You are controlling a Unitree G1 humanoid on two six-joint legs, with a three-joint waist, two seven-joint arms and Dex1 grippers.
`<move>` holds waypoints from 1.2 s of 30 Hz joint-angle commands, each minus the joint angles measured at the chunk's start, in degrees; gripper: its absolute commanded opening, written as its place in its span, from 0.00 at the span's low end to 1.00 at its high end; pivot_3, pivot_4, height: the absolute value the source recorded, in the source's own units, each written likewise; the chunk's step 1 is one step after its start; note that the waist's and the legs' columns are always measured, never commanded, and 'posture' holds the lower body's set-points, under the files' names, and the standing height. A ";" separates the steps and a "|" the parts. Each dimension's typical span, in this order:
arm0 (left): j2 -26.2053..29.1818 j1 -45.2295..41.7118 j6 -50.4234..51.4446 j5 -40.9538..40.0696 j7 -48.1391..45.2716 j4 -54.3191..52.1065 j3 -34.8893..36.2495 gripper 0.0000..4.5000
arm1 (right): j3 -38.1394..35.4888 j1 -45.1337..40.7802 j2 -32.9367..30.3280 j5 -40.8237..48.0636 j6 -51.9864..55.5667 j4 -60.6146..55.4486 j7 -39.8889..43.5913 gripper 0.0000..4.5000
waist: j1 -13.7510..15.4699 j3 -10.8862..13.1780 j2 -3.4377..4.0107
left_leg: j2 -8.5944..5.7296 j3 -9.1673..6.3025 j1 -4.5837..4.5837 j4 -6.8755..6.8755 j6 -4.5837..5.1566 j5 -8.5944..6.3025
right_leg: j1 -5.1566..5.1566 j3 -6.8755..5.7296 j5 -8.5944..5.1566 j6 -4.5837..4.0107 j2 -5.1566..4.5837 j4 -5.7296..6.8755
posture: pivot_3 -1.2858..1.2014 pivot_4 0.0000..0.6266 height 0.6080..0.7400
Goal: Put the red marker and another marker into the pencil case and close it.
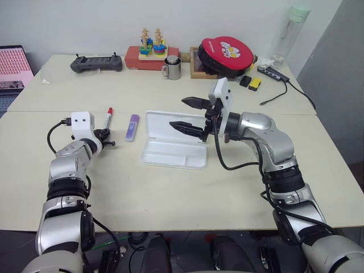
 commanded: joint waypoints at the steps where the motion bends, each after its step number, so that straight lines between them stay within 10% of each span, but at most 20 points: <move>1: -1.08 -1.70 -5.20 -6.04 -4.40 -8.20 4.41 0.10 | -2.52 -0.94 -1.50 2.07 -0.38 -2.85 0.29 1.00 | 0.00 0.00 0.00 | 0.00 0.00 0.00 0.00 0.00 0.00 | 0.00 0.00 0.00 0.00 0.00 0.00 | 0.52 0.24 1.00; 13: 4.26 0.71 -0.09 -18.06 -40.52 -41.92 -10.09 0.10 | -11.77 3.74 -12.74 13.63 8.50 -17.34 1.03 1.00 | 0.18 0.05 0.00 | -0.06 -0.01 -0.16 -0.01 -0.02 0.00 | -0.04 -0.05 0.00 -0.02 -0.09 -0.08 | 0.52 0.24 1.00; 19: 11.92 -5.90 -19.79 0.10 -56.55 -28.67 -25.53 0.10 | -14.39 8.98 -16.95 14.75 9.82 -21.28 -1.60 1.00 | -0.32 0.06 0.03 | -0.03 0.04 -0.05 0.02 0.00 0.01 | -0.02 0.07 -0.03 0.03 -0.02 -0.11 | 0.52 0.24 1.00; 34: 4.67 -17.37 -37.28 13.12 -64.12 1.80 -32.58 0.10 | -6.69 20.30 -21.17 11.95 12.84 -33.33 -6.81 1.00 | -0.63 0.07 0.04 | -0.03 0.01 -0.39 0.03 0.04 0.00 | -0.25 0.04 -0.08 -0.08 -0.01 -0.14 | 0.52 0.24 1.00; 36: 4.69 -17.94 -37.73 15.13 -62.88 3.62 -33.01 0.26 | -7.04 20.06 -21.03 12.19 12.89 -33.27 -7.34 1.00 | -0.67 0.07 0.04 | -0.03 0.00 -0.38 0.03 0.04 0.00 | -0.25 0.03 -0.08 -0.07 -0.01 -0.12 | 0.52 0.24 1.00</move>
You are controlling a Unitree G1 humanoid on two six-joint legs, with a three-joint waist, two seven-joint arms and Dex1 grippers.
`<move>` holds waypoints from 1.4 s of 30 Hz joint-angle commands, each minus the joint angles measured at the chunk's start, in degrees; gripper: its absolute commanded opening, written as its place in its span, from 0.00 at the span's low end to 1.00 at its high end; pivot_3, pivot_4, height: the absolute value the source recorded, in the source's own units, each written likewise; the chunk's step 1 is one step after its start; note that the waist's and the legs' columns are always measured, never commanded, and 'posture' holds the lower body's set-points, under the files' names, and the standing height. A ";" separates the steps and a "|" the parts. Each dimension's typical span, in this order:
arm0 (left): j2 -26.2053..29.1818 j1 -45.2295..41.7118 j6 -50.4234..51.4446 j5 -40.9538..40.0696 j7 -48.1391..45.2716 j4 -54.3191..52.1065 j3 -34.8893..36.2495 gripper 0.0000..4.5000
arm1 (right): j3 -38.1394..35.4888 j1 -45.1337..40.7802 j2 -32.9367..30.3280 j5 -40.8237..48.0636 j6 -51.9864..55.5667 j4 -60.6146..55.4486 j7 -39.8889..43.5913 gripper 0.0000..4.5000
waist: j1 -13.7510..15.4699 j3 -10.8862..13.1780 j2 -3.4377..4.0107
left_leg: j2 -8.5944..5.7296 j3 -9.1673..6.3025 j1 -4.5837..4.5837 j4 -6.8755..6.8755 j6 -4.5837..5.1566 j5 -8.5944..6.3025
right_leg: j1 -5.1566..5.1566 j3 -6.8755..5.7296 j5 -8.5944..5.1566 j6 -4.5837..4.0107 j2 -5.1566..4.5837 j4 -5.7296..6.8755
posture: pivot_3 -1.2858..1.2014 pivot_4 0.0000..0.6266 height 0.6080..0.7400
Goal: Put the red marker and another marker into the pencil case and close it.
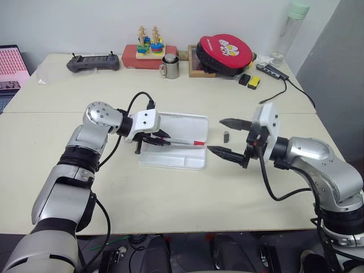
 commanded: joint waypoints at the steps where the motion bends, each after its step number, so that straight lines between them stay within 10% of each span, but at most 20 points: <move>1: -0.07 -2.06 -1.72 2.52 0.75 2.05 -0.11 0.27 | -1.14 -0.94 -0.16 0.67 -0.27 -2.61 -1.24 1.00 | 0.00 0.00 0.00 | 0.00 -0.02 0.01 0.00 0.00 0.00 | 0.01 -0.02 -0.01 0.02 0.00 0.02 | 0.52 0.24 1.00; 12: -1.30 0.22 13.26 -9.86 0.71 -9.88 9.72 0.76 | -1.68 -1.96 0.33 1.62 -0.95 -1.63 -1.35 1.00 | 0.00 0.00 0.00 | 0.00 -0.04 0.00 0.05 0.00 0.00 | 0.03 -0.02 0.02 0.05 0.00 0.02 | 0.52 0.24 1.00; 17: -5.05 1.68 32.72 -23.91 21.65 -20.07 27.41 1.00 | -0.82 -4.44 2.19 1.93 -1.63 0.32 -0.79 1.00 | -0.19 0.00 -0.01 | 0.02 -0.12 -0.01 0.12 0.00 0.01 | 0.05 -0.08 0.01 0.08 0.01 0.09 | 0.52 0.24 1.00; 28: -6.14 8.20 42.69 -17.20 57.83 -14.65 35.79 1.00 | 2.33 -11.91 6.01 0.33 -4.94 8.43 1.40 1.00 | -0.23 0.00 -0.01 | -0.03 -0.08 0.42 0.18 -0.01 0.02 | 0.30 0.00 -0.08 0.25 -0.01 0.39 | 0.52 0.24 1.00; 42: -8.19 17.69 46.61 -13.08 54.95 -15.54 26.05 1.00 | 4.14 -13.84 7.69 0.06 -5.26 8.56 2.25 1.00 | 0.26 0.00 -0.03 | -0.02 -0.09 0.38 0.14 -0.02 0.02 | 0.24 -0.03 0.04 0.03 0.00 0.41 | 0.52 0.24 1.00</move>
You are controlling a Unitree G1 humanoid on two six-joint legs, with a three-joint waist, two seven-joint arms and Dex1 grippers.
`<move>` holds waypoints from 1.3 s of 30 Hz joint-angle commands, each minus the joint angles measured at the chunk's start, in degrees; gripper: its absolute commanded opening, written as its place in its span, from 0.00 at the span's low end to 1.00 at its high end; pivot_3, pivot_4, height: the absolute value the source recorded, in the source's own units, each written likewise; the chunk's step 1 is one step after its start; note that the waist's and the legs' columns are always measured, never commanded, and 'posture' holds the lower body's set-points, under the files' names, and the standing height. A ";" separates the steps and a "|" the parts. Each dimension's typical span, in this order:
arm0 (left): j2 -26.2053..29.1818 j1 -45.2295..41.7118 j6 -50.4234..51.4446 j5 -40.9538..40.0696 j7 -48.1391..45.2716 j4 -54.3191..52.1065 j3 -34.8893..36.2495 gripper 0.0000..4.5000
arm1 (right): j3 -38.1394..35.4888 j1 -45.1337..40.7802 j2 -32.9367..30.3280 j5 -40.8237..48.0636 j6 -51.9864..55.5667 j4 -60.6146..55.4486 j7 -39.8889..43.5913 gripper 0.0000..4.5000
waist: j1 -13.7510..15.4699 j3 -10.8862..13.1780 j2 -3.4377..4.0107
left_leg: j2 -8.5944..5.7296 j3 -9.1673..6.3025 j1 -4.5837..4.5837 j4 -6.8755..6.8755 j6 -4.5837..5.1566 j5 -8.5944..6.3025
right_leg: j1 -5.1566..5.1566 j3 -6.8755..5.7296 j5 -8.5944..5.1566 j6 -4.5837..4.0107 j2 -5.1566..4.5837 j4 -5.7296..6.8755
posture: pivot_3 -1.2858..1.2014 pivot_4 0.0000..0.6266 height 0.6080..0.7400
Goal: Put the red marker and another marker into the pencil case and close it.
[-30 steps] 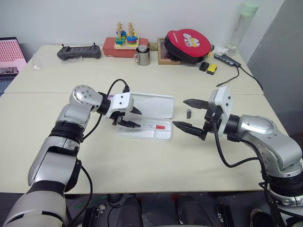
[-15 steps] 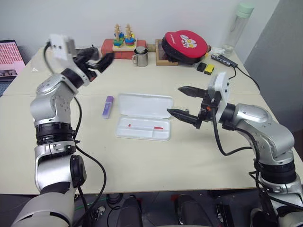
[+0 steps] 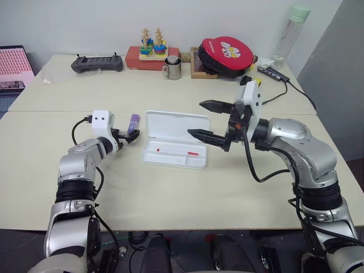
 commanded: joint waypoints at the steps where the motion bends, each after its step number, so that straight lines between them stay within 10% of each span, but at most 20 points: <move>1: -0.51 -0.63 -0.99 1.53 -0.92 0.34 -2.36 1.00 | -0.49 -0.81 0.13 0.23 -0.83 -1.70 0.07 1.00 | 0.00 0.00 0.00 | 0.00 0.00 0.00 0.00 0.00 0.00 | 0.00 0.00 0.00 0.00 0.00 0.00 | 0.52 0.24 1.00; 4: -0.39 -1.60 -0.78 2.75 0.62 2.76 -2.85 1.00 | -0.55 -0.54 0.06 0.22 -0.75 -1.94 -0.07 1.00 | 0.04 0.00 0.00 | 0.00 0.00 0.01 0.00 0.00 0.00 | 0.00 0.00 0.00 0.00 0.00 0.01 | 0.52 0.24 1.00; 21: -1.20 -3.63 -3.82 4.88 0.92 7.10 -3.23 0.28 | -1.23 -0.39 -0.43 0.12 -0.96 -2.03 -0.57 1.00 | 0.86 -0.01 0.02 | -0.01 0.01 0.05 0.00 0.00 0.01 | 0.03 0.01 -0.01 0.01 0.00 0.00 | 0.52 0.24 1.00; 31: -3.55 -13.22 -8.72 -15.89 -10.93 -2.81 11.88 0.27 | -5.83 -1.40 -1.40 3.33 -0.43 -2.21 -0.21 1.00 | 0.92 0.07 -0.13 | 0.00 -0.02 -0.15 0.01 -0.01 0.02 | -0.12 -0.03 0.01 0.02 0.00 -0.03 | 0.52 0.24 1.00; 39: 5.15 -6.14 -8.86 -17.96 -40.98 -13.92 -0.73 0.27 | -7.76 2.08 -5.16 5.31 1.12 -4.49 0.88 1.00 | 0.33 -0.07 0.18 | 0.01 0.12 0.07 -0.20 0.00 -0.01 | 0.08 0.01 -0.05 -0.13 -0.05 -0.23 | 0.52 0.24 1.00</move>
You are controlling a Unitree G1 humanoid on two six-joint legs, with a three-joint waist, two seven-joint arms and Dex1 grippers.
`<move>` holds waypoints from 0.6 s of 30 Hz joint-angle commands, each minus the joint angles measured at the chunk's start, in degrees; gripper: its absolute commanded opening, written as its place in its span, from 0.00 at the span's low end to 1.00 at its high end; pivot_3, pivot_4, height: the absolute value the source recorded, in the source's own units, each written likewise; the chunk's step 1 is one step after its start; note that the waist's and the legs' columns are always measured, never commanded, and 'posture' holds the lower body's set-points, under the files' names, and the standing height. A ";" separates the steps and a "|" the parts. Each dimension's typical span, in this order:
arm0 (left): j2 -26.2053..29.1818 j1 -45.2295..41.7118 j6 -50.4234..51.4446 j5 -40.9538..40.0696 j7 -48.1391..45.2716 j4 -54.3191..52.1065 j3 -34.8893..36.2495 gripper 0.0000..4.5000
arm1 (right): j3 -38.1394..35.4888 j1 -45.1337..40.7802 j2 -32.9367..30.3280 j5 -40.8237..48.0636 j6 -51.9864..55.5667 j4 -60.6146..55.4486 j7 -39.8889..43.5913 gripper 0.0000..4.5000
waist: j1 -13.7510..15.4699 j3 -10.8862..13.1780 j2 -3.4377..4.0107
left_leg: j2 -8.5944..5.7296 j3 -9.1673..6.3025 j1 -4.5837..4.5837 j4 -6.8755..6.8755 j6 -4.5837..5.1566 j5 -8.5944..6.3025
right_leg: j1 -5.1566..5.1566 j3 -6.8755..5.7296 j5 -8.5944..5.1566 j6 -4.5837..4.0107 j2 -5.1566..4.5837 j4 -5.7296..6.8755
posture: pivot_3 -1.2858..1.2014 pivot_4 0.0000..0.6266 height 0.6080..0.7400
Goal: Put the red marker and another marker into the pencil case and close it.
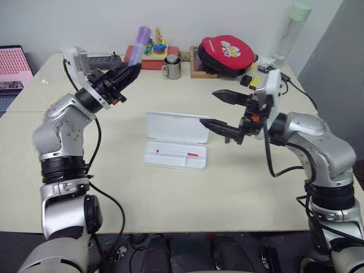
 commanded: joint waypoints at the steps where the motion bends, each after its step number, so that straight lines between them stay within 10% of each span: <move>1: 3.24 3.35 -1.45 1.57 -13.68 -2.67 -8.09 0.27 | -0.58 1.74 -1.69 0.57 0.05 -2.99 0.48 1.00 | -0.07 0.03 0.01 | 0.03 -0.02 -0.01 -0.01 0.01 0.00 | -0.04 -0.03 -0.02 -0.01 0.04 0.06 | 0.52 0.24 1.00; 18: 11.42 2.58 -26.70 24.57 -31.70 14.20 -27.46 0.27 | 1.86 5.13 -1.60 0.38 0.43 -6.60 -2.51 1.00 | -0.54 0.07 -0.02 | 0.04 -0.01 -0.24 0.06 0.02 0.00 | -0.25 0.01 -0.04 0.02 0.06 0.04 | 0.52 0.24 1.00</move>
